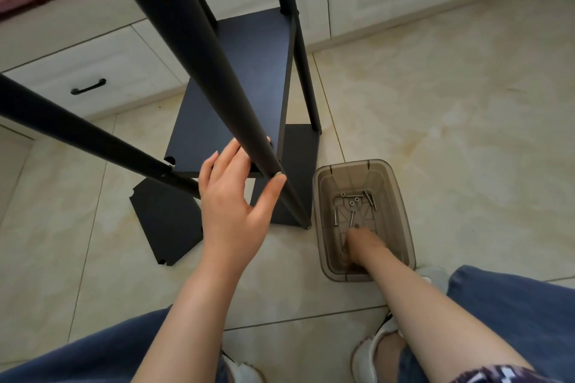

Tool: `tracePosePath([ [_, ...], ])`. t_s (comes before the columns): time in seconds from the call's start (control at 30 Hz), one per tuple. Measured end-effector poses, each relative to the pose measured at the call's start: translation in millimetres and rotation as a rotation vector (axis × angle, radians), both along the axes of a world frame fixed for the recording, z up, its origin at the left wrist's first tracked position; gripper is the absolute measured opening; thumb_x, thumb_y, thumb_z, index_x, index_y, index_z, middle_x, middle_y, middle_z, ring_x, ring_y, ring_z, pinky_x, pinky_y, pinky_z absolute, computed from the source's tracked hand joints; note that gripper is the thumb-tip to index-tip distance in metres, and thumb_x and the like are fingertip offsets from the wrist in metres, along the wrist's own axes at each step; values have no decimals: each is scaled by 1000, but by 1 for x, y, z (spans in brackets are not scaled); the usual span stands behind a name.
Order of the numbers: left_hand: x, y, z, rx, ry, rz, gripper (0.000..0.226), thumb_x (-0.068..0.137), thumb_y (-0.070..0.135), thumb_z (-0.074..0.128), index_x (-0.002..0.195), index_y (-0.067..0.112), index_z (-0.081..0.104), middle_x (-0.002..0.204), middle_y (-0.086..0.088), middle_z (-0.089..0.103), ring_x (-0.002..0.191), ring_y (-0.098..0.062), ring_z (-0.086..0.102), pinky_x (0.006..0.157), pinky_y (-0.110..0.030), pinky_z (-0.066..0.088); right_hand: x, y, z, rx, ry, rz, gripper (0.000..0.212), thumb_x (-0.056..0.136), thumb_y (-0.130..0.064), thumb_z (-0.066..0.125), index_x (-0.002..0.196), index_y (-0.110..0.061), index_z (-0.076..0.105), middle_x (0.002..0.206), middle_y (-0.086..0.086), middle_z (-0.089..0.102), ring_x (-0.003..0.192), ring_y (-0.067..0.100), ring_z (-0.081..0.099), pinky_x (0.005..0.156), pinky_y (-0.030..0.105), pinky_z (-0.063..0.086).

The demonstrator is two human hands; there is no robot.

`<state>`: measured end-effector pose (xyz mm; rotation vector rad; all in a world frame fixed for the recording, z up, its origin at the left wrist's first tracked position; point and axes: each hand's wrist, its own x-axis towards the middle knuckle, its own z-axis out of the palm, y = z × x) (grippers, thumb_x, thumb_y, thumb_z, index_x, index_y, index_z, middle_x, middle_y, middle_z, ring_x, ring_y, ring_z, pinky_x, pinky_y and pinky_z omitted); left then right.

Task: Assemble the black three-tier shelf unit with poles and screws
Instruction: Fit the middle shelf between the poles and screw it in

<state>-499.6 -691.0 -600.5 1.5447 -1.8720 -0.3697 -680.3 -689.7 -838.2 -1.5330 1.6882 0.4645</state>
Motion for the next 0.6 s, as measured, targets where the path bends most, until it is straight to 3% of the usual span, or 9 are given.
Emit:
tracePosePath([
  [0.1, -1, 0, 0, -2, -1, 2, 38, 93, 33, 64, 128, 40, 50, 132, 40, 40, 132, 21, 27, 121, -37, 20, -11, -12, 2, -74, -10, -71, 34, 94, -5, 51, 127, -5, 57, 127, 16, 61, 115, 32, 61, 90, 36, 51],
  [0.2, -2, 0, 2, 11, 3, 8, 39, 93, 35, 63, 128, 43, 48, 134, 39, 40, 135, 17, 29, 122, -30, 14, -26, -26, 8, -120, -53, -177, 26, 95, -13, 55, 119, -7, 61, 123, 17, 63, 112, 33, 62, 85, 32, 49],
  [0.3, -3, 0, 7, 43, -8, 5, 42, 93, 37, 62, 127, 50, 43, 135, 41, 37, 134, 23, 21, 121, -28, 10, -33, -34, 14, -126, -142, -277, 13, 92, -16, 61, 102, -9, 67, 113, 15, 69, 109, 31, 63, 79, 27, 45],
  [0.37, -4, 0, 11, 71, -19, -1, 44, 94, 37, 63, 124, 59, 39, 132, 44, 35, 129, 27, 17, 122, -37, 15, -34, -36, 15, -137, -205, -348, 9, 91, -15, 61, 82, -15, 63, 106, 14, 71, 105, 30, 64, 75, 24, 42],
  [0.47, -5, -1, 20, 141, -19, 34, 51, 91, 37, 69, 119, 66, 39, 124, 42, 38, 130, 10, 23, 120, -46, 24, -33, -35, 16, -144, -281, -433, 25, 91, -14, 62, 67, -21, 55, 98, 12, 73, 100, 28, 66, 77, 26, 47],
  [0.53, -5, -5, 27, 201, -21, 64, 55, 86, 38, 73, 123, 63, 40, 118, 42, 38, 135, -6, 30, 117, -44, 30, -30, -36, 20, -153, -373, -526, 23, 92, -12, 62, 70, -17, 57, 95, 16, 73, 96, 31, 68, 87, 38, 55],
  [0.6, -6, -10, 32, 251, -41, 63, 59, 84, 36, 78, 128, 57, 46, 110, 55, 30, 134, -14, 39, 118, -49, 34, -26, -38, 28, -198, -507, -659, 16, 92, -9, 63, 77, -13, 62, 92, 18, 73, 91, 32, 70, 88, 46, 57],
])
